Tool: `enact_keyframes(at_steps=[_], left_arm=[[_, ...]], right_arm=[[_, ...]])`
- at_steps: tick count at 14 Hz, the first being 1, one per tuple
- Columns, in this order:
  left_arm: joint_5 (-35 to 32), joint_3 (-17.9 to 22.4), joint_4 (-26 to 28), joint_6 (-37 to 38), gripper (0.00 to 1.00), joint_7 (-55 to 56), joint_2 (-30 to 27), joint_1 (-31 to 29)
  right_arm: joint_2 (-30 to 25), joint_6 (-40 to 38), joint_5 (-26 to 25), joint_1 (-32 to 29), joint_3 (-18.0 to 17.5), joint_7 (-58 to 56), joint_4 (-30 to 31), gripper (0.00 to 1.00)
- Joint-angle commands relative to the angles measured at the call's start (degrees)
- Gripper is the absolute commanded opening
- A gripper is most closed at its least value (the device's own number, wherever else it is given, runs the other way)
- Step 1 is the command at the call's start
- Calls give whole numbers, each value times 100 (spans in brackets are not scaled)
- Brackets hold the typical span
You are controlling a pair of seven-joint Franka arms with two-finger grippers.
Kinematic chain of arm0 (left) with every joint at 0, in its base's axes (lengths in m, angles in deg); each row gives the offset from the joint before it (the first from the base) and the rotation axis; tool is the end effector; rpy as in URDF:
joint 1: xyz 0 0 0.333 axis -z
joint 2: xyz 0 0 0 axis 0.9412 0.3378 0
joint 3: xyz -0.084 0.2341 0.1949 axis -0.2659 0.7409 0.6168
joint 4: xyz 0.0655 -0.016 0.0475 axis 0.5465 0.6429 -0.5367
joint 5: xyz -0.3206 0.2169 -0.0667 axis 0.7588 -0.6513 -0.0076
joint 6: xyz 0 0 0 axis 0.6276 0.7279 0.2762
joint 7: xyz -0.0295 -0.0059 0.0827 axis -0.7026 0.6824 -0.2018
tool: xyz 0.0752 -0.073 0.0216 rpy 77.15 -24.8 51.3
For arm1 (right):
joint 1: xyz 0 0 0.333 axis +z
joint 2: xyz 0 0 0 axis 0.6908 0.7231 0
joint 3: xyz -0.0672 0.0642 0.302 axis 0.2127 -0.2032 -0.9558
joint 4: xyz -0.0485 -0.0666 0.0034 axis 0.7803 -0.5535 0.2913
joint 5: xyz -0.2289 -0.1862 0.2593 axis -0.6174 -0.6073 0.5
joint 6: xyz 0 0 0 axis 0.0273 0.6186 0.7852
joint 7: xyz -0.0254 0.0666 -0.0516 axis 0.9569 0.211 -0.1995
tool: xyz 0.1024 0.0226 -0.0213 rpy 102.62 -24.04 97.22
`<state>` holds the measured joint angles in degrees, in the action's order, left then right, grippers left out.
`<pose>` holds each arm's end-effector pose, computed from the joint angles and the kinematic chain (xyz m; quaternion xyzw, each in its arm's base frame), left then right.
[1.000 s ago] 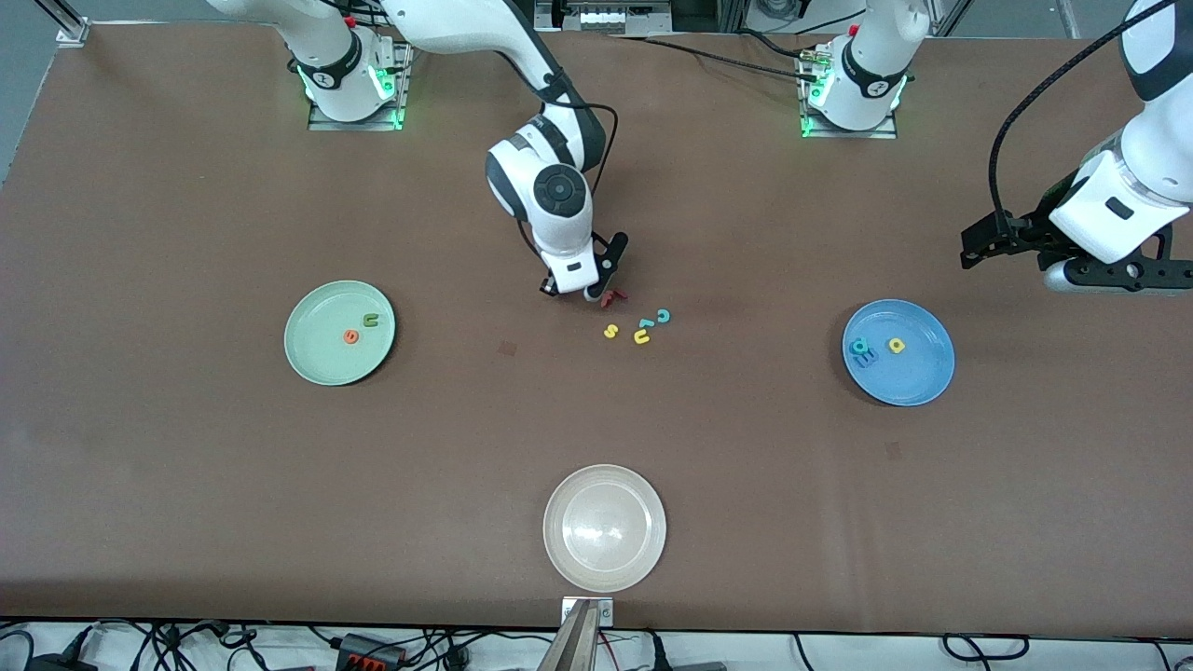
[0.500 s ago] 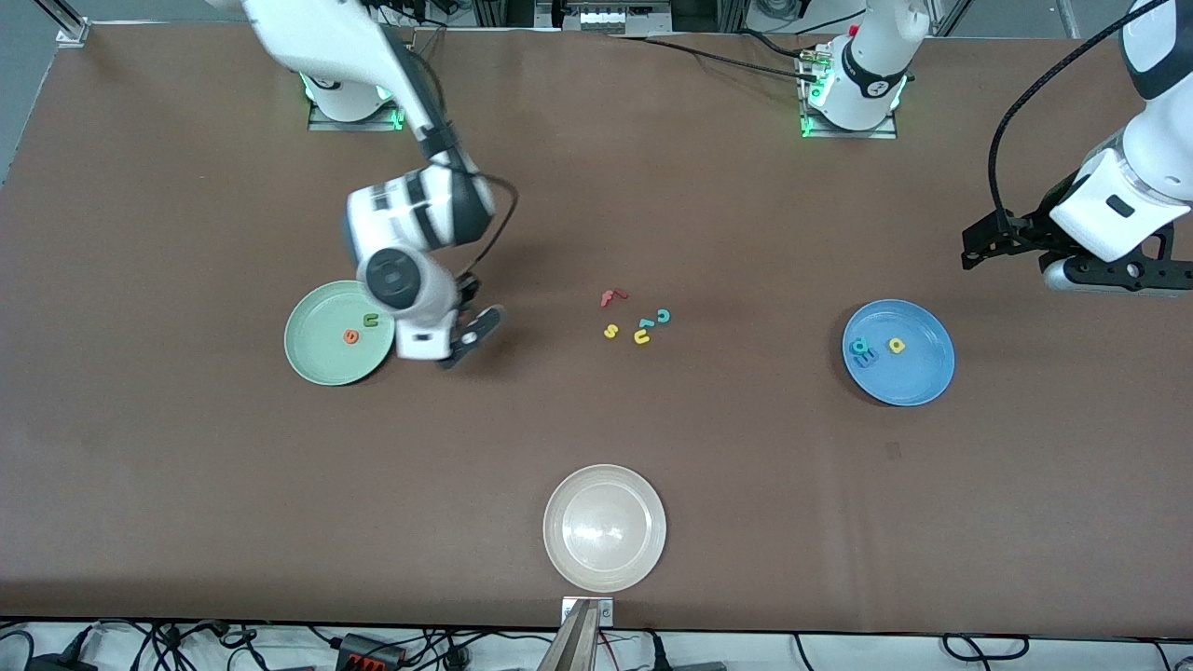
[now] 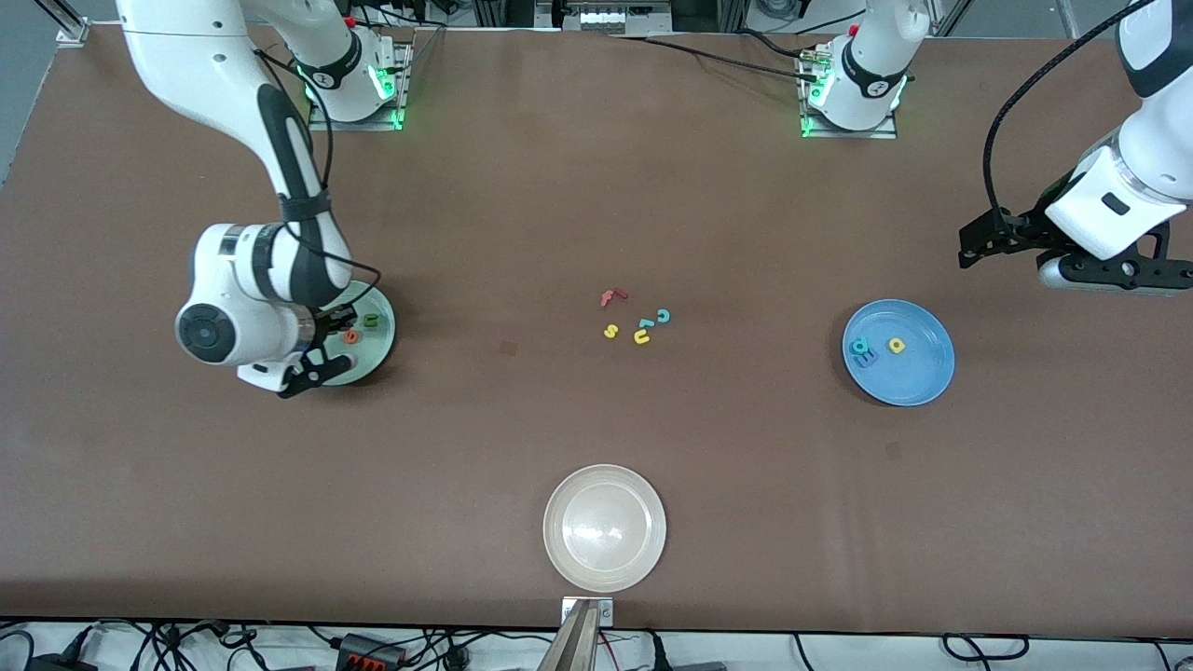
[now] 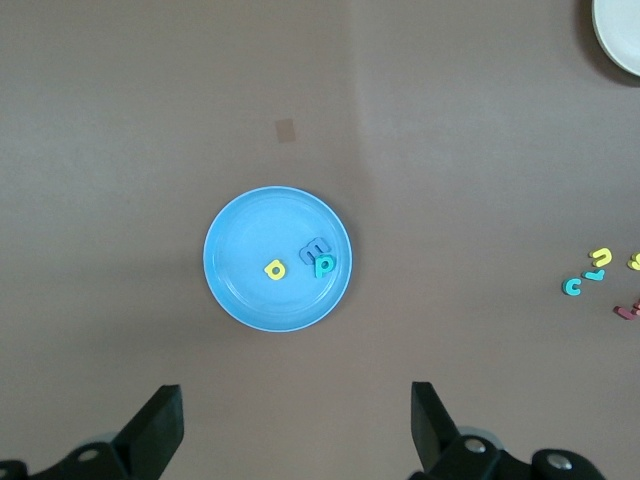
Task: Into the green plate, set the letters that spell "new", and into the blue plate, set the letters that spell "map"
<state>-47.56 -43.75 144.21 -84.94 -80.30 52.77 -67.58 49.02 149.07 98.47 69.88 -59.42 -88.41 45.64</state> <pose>0.5641 -0.0353 0.5632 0.9997 -0.0226 -0.0098 0.0079 0.5922 0.0598 0.2124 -0.9621 -0.2001 0.1826 0.0307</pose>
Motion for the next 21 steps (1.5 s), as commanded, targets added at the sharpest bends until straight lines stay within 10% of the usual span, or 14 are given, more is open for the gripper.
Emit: enact_keyframes(at_steps=[1, 9, 10, 11, 21], left_arm=[[91, -3, -73, 118, 100, -126, -85, 14], [91, -3, -144, 136, 100, -126, -32, 22], [91, -3, -144, 136, 100, -126, -32, 22], [91, -3, -152, 136, 100, -126, -32, 22], [83, -3, -153, 145, 100, -126, -32, 31]], right_arm=[[-54, -135, 65, -341, -37, -6, 91, 6], [254, 234, 197, -413, -46, 73, 13, 8], [254, 260, 197, -395, -37, 73, 4, 36], [245, 278, 197, -430, -37, 126, -5, 99], [-527, -1776, 467, -474, 332, 1924, -1621, 100]])
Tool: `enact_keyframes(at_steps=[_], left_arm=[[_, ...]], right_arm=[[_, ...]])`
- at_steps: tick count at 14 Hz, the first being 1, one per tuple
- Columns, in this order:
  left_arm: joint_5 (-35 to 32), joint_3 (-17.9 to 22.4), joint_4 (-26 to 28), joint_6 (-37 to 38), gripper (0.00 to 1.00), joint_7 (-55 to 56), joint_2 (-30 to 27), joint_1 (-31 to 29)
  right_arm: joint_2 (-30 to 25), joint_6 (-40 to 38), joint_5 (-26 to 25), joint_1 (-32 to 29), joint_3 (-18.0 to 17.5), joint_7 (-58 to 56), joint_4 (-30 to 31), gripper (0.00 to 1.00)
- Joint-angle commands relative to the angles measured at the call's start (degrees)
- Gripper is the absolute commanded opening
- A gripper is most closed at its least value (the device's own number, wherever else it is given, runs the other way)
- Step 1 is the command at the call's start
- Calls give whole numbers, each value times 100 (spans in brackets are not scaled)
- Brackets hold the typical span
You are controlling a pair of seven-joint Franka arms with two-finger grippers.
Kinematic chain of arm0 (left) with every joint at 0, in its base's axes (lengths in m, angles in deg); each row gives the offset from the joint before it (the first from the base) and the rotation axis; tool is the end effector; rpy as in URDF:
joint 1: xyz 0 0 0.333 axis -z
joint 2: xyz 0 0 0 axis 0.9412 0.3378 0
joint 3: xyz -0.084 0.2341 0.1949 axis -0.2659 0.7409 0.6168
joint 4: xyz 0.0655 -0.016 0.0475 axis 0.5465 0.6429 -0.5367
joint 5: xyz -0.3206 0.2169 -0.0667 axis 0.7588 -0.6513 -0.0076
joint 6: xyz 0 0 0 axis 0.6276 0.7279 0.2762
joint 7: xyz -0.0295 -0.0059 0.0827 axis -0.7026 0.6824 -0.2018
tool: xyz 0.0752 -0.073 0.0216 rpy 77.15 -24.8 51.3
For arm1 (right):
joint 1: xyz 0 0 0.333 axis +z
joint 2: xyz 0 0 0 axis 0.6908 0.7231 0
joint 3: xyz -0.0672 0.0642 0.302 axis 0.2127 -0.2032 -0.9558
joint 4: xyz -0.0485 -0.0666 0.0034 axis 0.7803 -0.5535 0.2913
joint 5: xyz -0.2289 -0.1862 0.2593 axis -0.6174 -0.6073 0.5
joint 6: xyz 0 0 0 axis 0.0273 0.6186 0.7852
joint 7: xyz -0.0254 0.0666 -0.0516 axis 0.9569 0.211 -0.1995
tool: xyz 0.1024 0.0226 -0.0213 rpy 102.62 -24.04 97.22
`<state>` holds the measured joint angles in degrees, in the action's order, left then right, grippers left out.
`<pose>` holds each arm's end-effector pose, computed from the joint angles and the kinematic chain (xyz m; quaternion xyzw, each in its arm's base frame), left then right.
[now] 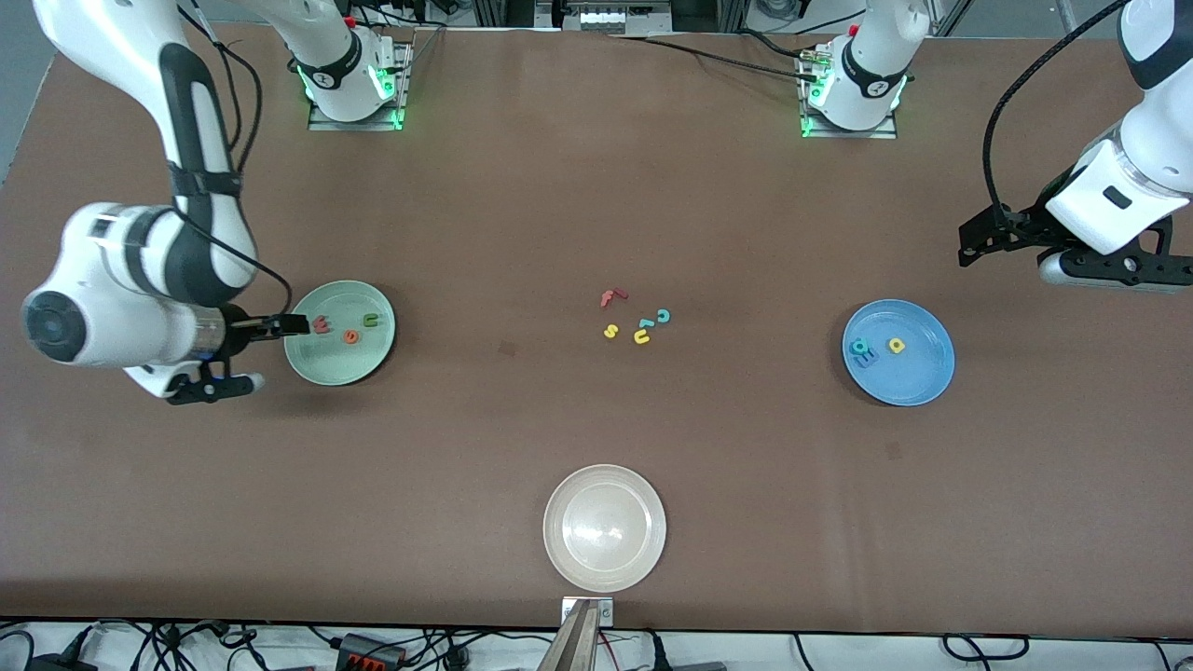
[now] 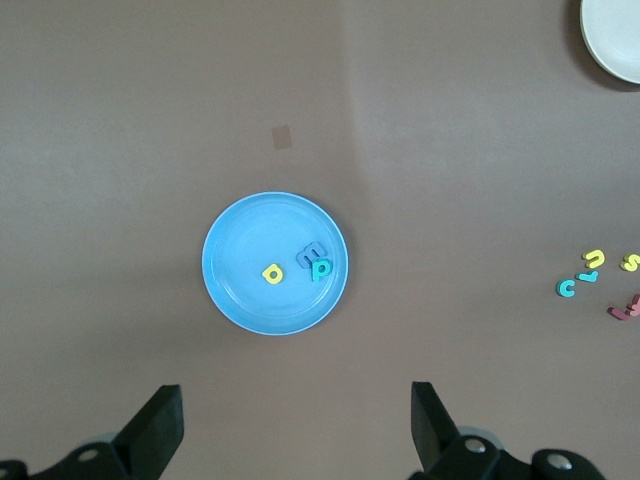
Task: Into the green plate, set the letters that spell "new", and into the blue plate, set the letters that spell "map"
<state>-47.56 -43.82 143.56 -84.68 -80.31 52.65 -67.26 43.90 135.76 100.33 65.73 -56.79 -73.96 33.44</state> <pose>0.5638 -0.0392 0.5694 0.9996 -0.0262 -0.0054 0.0080 0.6344 0.0174 0.3414 -0.9870 -0.0413 0.1468 0.0504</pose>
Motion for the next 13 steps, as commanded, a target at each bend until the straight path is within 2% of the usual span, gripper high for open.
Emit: enact_keyframes(at_steps=[1, 2, 4, 5, 8, 10, 12, 13], left_arm=[[91, 4, -96, 111, 100, -125, -20, 8], [91, 4, -96, 119, 100, -116, -20, 26], [91, -4, -96, 111, 100, -116, -20, 26], [83, 4, -96, 111, 100, -116, -20, 26], [83, 4, -131, 111, 100, -116, -12, 35], [83, 4, -131, 111, 100, -116, -12, 35], [91, 4, -131, 111, 100, -116, -12, 35], [83, -4, -131, 119, 100, -116, -12, 35]], right_arm=[[-95, -656, 457, -59, 131, 849, -568, 100], [-209, -910, 511, -42, 140, 1296, -665, 100], [-578, -948, 459, -199, 44, 2236, -675, 100], [-727, -965, 407, -339, -104, 2520, -684, 100], [-1062, -948, -987, -613, -474, 2252, -903, 100], [-1194, -939, -1062, -849, -510, 1953, -1096, 100], [-1317, -956, -1061, -1462, -982, 1741, -1316, 100], [-1422, -974, -1079, -1901, -1411, 1732, -1352, 100]])
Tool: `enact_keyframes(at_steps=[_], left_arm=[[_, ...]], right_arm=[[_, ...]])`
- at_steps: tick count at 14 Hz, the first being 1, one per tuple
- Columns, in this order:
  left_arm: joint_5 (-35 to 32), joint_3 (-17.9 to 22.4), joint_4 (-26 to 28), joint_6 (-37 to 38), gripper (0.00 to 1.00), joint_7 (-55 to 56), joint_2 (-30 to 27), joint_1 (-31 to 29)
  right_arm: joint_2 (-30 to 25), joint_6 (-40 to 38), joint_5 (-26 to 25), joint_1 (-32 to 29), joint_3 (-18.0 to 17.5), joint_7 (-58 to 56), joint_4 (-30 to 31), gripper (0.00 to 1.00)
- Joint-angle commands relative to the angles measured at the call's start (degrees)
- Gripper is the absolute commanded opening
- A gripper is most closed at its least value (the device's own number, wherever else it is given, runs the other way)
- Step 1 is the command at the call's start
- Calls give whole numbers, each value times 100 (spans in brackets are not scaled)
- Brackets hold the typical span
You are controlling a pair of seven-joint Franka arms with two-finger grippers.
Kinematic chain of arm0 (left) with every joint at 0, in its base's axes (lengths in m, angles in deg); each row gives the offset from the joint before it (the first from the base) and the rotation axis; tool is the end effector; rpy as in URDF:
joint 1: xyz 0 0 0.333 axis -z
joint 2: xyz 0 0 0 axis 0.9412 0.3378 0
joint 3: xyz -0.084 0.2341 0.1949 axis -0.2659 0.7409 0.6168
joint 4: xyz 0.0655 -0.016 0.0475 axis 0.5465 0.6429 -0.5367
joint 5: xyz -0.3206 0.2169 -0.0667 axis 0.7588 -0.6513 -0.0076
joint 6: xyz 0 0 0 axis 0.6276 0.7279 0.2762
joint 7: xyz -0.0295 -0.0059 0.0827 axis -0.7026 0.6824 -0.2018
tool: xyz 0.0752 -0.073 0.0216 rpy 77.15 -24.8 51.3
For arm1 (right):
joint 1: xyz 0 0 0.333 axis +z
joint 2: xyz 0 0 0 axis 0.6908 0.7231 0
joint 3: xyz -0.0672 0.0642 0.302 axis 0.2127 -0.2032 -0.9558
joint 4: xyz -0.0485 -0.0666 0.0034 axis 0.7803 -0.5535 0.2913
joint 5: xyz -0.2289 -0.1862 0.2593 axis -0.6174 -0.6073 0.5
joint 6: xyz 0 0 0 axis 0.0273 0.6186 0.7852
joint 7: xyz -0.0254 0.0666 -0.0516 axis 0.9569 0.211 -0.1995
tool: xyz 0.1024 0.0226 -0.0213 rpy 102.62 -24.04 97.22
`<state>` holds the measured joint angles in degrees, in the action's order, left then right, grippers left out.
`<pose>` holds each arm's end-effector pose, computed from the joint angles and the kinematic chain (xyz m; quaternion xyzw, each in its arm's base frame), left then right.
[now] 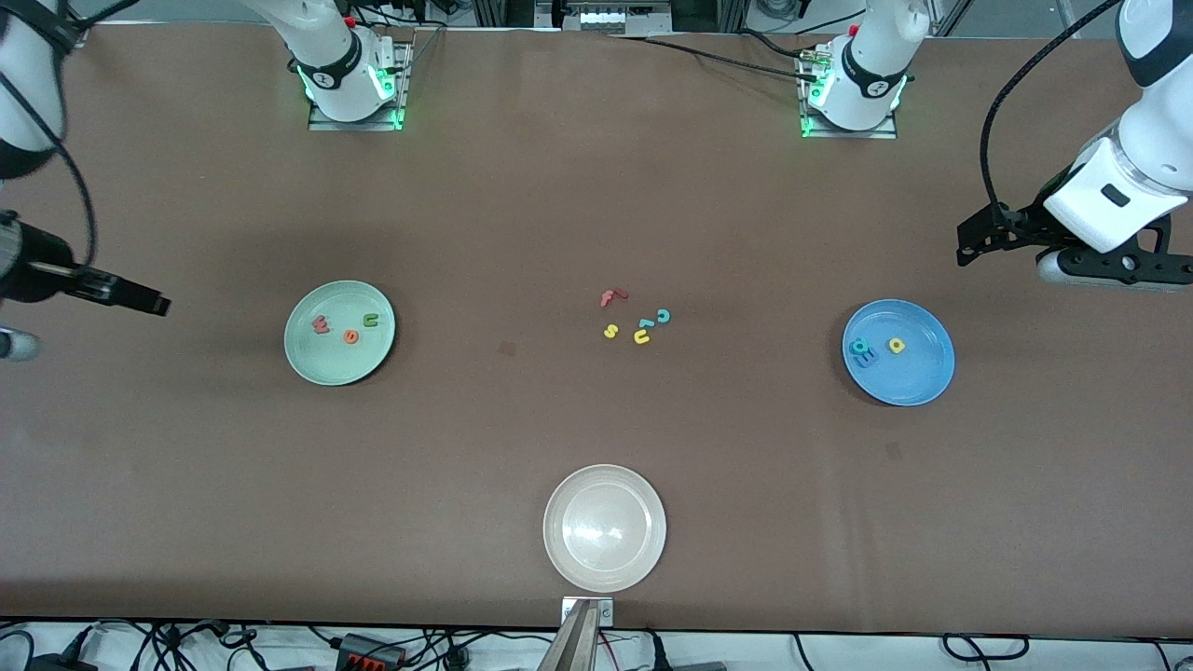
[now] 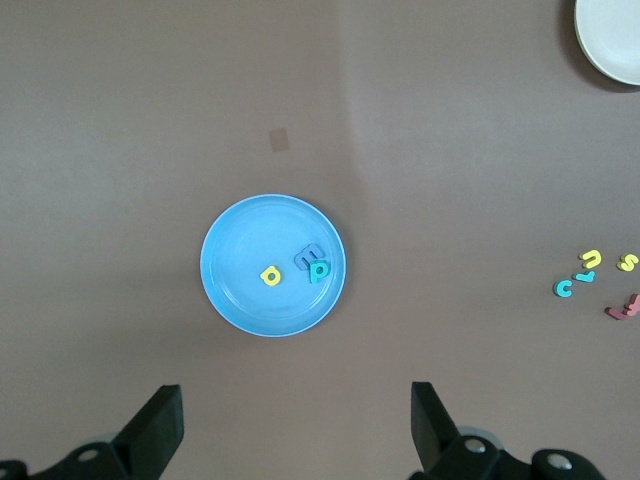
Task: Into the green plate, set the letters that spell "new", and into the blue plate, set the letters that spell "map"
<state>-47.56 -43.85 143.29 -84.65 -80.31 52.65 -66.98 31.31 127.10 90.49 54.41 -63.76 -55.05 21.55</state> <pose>0.5639 -0.0422 0.5716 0.9995 -0.0289 -0.0033 0.0081 0.6237 -0.0495 0.5491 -0.9921 0.1203 0.0342 0.0122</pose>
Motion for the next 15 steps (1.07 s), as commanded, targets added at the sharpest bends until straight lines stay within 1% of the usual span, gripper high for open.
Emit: enact_keyframes(at_steps=[1, 2, 3, 5, 8, 9, 10, 11, 13, 15], left_arm=[[83, -1, -104, 117, 100, -116, -11, 6], [83, 8, -104, 117, 100, -116, -11, 6], [83, 8, -104, 117, 100, -116, -11, 6], [91, 8, -104, 117, 100, -107, -11, 6], [83, -1, -104, 117, 100, -99, -11, 15], [91, -71, -104, 117, 100, -90, -11, 6], [91, -89, -104, 117, 100, -72, -11, -2], [91, -106, -104, 117, 100, -63, -11, -3], [91, -107, -104, 117, 100, -63, -11, -3], [91, -107, -104, 117, 100, -63, -11, -3]], right_arm=[[-277, -126, -104, -1139, -1040, -169, -163, 100], [-383, -144, -87, -1482, -1313, -186, -163, 100], [-497, -161, -69, -1677, -1394, -265, -146, 100], [-647, -397, -139, -1670, -1360, -580, -172, 100], [-647, -399, -244, -1608, -1360, -723, -207, 100], [-665, -416, -279, -1512, -1360, -705, -207, 100], [-665, -416, -375, -1259, -1264, -696, -207, 100], [-665, -408, -533, -1161, -1167, -696, -207, 100], [-674, -373, -535, -1300, -1193, -714, -181, 100], [-665, -373, -561, -1301, -1193, -766, -172, 100]])
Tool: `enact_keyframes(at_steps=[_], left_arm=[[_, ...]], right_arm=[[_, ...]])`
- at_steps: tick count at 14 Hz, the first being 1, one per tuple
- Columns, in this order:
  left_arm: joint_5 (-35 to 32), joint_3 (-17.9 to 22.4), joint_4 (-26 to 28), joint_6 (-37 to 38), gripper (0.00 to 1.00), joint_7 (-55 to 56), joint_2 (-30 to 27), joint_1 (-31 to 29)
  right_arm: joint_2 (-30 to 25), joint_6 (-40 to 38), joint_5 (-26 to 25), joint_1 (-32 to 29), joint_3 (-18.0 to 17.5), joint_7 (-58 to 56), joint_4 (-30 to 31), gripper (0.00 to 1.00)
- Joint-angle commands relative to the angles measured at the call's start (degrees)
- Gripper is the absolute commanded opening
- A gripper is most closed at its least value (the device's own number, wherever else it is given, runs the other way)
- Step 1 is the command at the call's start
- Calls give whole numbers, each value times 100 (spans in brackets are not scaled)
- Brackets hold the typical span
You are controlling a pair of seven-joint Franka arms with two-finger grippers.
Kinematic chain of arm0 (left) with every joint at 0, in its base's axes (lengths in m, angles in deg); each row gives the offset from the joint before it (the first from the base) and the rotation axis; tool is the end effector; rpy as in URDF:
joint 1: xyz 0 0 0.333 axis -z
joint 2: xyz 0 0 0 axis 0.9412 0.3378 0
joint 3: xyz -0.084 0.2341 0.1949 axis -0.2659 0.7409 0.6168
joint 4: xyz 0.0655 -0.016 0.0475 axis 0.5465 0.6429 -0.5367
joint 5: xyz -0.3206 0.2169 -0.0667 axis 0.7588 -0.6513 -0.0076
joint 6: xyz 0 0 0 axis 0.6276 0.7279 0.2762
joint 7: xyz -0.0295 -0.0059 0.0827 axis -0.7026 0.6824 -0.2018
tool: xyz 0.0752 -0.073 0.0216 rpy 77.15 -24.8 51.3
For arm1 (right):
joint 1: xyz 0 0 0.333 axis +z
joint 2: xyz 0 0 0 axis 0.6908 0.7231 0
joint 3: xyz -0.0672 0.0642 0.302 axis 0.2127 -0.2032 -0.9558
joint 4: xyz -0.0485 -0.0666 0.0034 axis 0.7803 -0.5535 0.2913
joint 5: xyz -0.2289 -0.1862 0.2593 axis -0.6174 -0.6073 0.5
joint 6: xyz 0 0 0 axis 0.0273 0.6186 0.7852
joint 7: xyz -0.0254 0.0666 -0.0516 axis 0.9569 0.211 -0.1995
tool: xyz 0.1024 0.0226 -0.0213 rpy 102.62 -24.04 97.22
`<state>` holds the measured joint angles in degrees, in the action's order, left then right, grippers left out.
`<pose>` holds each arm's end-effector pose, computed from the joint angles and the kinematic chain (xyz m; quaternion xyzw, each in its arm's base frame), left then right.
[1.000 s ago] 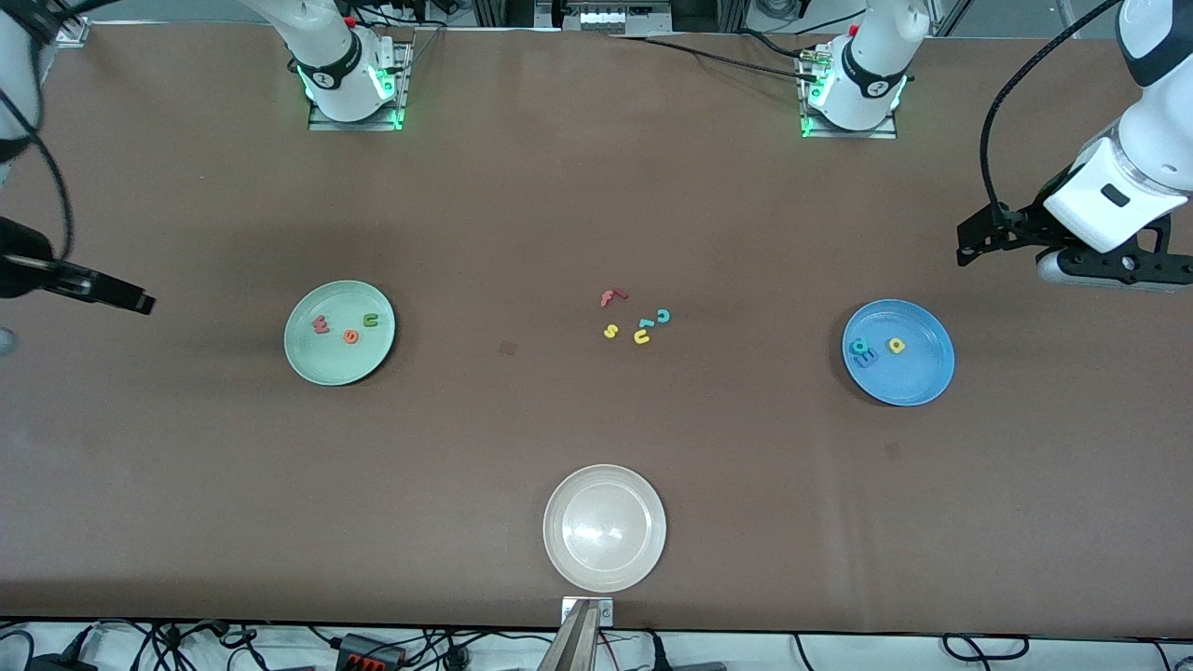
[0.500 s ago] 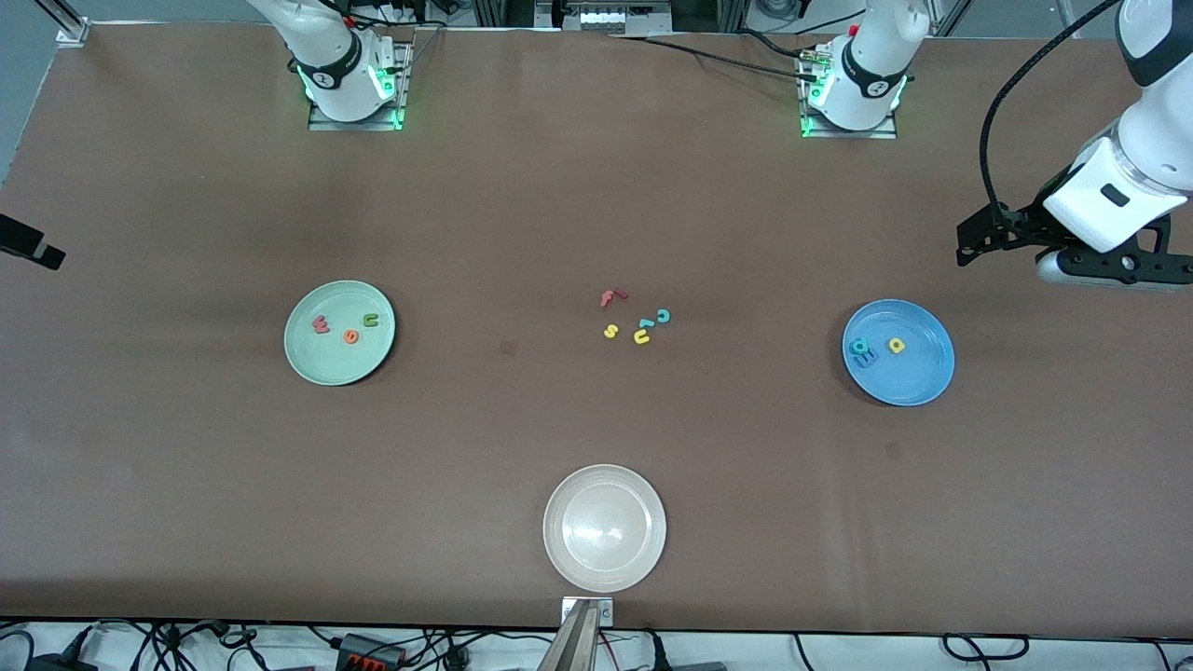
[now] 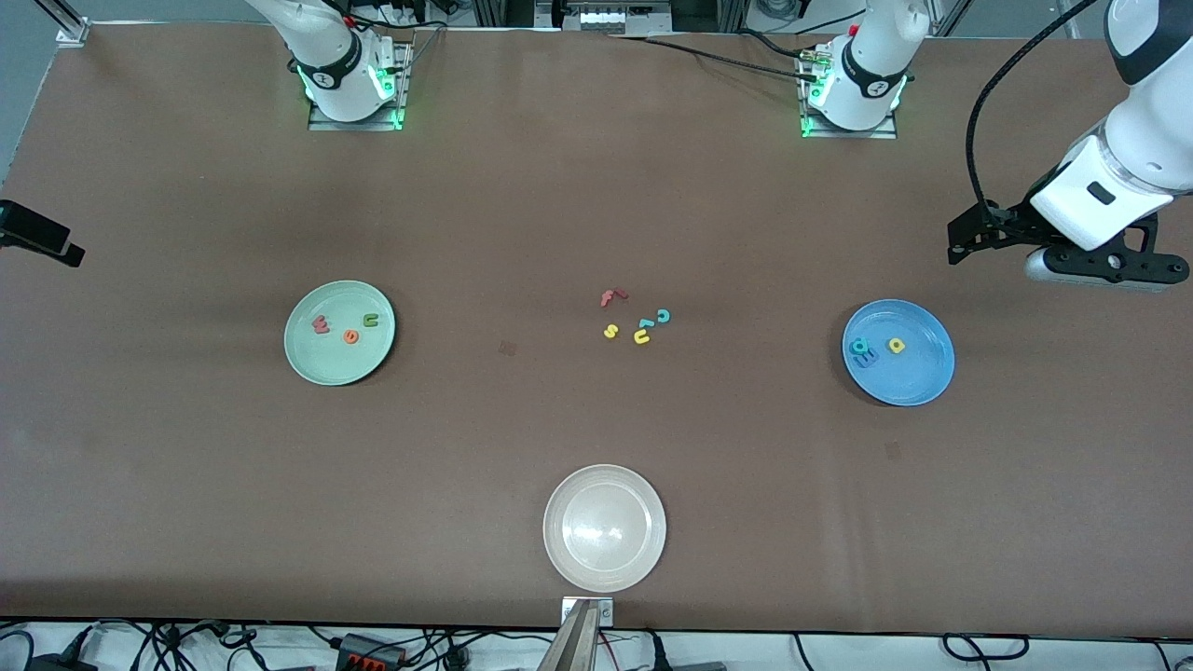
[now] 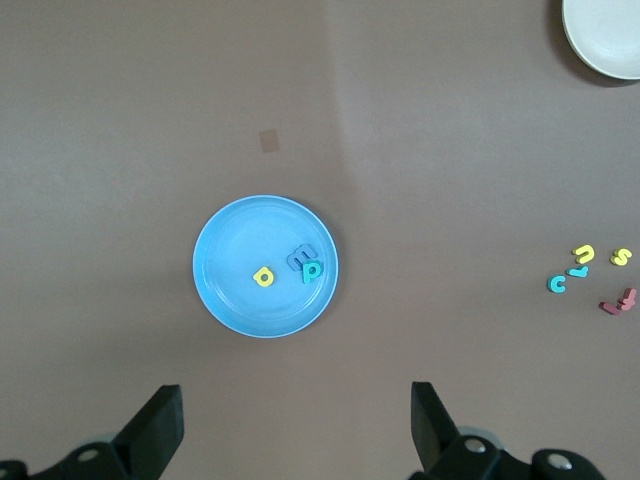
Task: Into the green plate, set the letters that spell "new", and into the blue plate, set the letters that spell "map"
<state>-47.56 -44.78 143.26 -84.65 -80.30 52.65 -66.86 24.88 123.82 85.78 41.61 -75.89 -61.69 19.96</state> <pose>0.5630 -0.0525 0.5718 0.9992 -0.0379 -0.0032 0.0082 0.5894 -0.0782 0.6199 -0.9977 0.0675 -0.0014 0.0021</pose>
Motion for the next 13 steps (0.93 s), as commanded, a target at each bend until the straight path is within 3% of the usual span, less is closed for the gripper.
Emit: enact_keyframes(at_steps=[1, 5, 7, 13], left_arm=[[91, -13, -101, 116, 100, -64, -11, -14], [91, -13, -101, 125, 100, -64, -11, -14], [91, -13, -101, 125, 100, -64, -11, -14], [91, -13, -101, 125, 100, -64, -11, -14]], right_arm=[[-56, -35, -108, 14, 20, -154, 48, 100], [-784, 578, -221, 32, 3, -215, 1205, 100], [-944, 554, -529, 41, -198, -216, 1358, 100], [-1119, 483, -442, -3, -165, -172, 1620, 100]])
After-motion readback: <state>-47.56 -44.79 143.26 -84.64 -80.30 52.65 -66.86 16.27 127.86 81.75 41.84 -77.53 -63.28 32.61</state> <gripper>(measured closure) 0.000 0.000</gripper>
